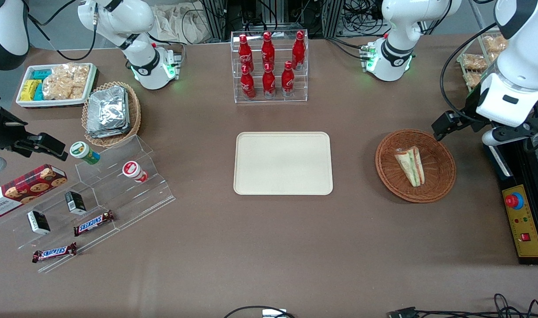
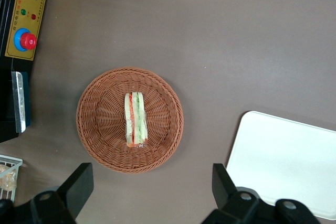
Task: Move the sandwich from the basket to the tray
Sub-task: 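Move the left gripper over the sandwich in the wicker basket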
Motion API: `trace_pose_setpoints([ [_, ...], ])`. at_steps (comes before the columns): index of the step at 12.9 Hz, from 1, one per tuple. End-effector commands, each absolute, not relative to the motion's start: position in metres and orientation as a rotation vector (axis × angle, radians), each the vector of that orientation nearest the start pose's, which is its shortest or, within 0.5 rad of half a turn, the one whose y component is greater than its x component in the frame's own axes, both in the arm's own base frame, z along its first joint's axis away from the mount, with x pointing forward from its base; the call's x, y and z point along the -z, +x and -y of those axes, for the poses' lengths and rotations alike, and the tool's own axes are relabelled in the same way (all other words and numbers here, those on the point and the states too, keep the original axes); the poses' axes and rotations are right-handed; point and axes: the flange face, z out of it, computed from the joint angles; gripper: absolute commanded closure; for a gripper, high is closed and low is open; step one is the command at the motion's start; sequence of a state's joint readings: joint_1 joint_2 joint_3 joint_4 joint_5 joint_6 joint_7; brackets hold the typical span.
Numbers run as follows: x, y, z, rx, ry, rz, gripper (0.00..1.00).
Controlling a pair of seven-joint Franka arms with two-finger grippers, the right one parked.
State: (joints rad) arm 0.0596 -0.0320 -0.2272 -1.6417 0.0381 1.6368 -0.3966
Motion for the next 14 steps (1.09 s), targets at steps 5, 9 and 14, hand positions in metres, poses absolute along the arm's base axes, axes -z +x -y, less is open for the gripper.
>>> trace_pose_setpoints([
  [5, -0.614, 0.538, 0.086, -0.027, -3.058, 0.422, 0.0],
  [9, -0.567, 0.526, 0.07, -0.069, -3.039, 0.465, 0.0],
  [14, -0.447, 0.493, 0.03, -0.031, -3.019, 0.569, 0.0],
])
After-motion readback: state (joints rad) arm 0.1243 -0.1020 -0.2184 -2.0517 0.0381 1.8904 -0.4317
